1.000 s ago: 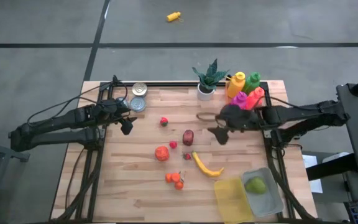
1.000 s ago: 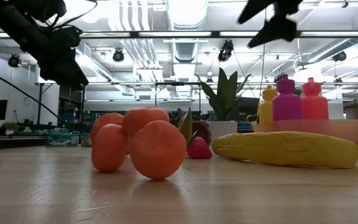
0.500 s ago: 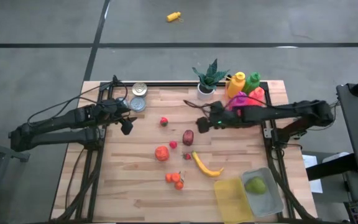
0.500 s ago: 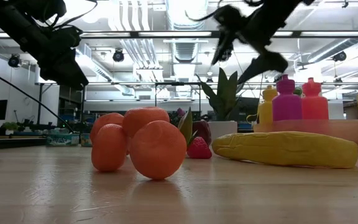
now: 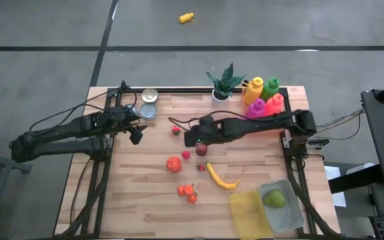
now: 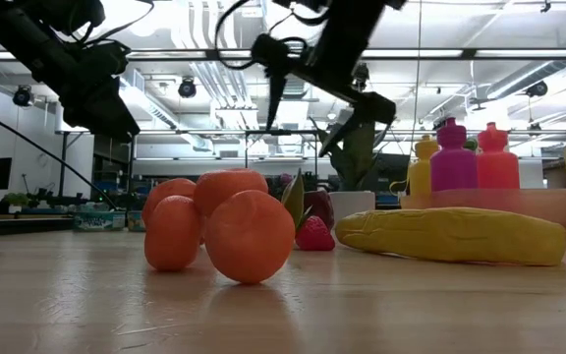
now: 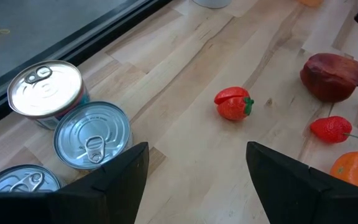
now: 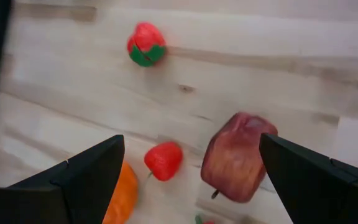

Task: Pick & Place Food Item
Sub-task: Put the red apple into the gray bin

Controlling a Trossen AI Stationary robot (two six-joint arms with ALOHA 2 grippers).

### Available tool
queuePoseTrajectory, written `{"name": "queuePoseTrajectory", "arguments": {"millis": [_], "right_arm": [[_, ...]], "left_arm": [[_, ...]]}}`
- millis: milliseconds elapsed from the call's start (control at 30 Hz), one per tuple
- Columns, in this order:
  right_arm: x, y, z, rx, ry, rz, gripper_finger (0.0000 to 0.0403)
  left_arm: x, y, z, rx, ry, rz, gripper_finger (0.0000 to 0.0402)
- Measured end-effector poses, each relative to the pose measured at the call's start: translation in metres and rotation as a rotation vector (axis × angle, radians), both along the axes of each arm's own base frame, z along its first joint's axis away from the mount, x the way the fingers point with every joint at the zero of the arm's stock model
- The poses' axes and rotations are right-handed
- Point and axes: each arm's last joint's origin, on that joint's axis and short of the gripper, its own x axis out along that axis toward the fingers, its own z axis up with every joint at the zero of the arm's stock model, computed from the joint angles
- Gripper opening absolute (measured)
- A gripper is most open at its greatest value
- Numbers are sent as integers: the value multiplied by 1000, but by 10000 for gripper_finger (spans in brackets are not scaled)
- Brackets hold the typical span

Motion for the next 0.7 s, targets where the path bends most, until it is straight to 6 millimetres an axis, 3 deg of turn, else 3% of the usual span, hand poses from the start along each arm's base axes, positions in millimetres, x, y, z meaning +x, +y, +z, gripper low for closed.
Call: {"name": "queuePoseTrajectory", "arguments": {"millis": [300, 700], "right_arm": [[17, 1, -3, 31, 168, -85, 370], [27, 2, -38, 66, 256, -129, 370]], "left_arm": [[0, 0, 0, 0, 0, 0, 275], [0, 0, 0, 0, 0, 0, 275]]}}
